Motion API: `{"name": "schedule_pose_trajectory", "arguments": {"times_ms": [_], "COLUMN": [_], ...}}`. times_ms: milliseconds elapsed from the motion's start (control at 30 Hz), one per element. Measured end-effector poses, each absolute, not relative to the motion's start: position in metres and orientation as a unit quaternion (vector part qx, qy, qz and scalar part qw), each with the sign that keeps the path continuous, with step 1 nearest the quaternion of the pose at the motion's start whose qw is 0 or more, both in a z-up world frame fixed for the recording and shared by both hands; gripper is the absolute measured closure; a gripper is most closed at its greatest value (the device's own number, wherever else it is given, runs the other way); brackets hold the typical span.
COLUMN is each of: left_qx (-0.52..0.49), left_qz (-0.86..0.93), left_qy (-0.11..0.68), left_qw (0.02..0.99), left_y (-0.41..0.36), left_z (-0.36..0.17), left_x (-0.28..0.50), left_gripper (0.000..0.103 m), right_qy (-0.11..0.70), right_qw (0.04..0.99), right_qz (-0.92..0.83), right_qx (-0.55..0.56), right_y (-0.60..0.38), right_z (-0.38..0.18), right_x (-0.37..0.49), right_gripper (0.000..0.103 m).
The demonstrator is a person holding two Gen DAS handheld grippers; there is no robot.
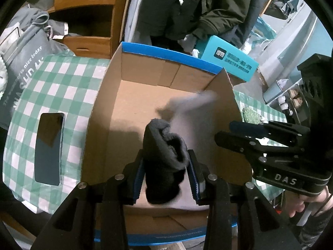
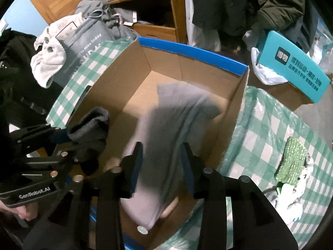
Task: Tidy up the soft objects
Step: 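Open the right tool over the box while the left tool releases the black sock inside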
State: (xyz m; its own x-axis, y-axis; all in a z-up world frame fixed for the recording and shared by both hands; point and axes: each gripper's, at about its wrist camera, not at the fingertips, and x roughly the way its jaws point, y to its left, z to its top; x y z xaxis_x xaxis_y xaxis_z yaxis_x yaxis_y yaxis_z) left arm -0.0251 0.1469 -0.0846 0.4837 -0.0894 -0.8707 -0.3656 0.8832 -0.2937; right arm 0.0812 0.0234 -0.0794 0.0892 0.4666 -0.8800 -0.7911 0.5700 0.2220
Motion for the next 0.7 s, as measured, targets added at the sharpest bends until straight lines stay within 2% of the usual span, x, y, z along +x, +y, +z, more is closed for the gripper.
{"name": "schedule_pose_trajectory", "arguments": {"times_ms": [67,267,700], "left_qx": [-0.229,-0.23,-0.234], "left_qz": [0.084,0.078,0.032], "left_qy": [0.501,0.49,0.48], "left_qw": [0.83,0.837,0.845], "left_y": [0.148,0.145,0.122], "left_z": [-0.085,-0.078,-0.066], "left_x": [-0.025,-0.024,-0.015], "left_gripper": [0.061,0.051,0.051], "right_qy": [0.512,0.512,0.49], "right_qw": [0.725,0.737,0.762], "right_qz": [0.433,0.42,0.405], "right_qx": [-0.157,-0.133,-0.125], "right_y": [0.022,0.009,-0.026], "right_z": [-0.078,-0.069,-0.054], "right_x": [0.081,0.089,0.089], "right_gripper": [0.048,0.039,0.037]}}
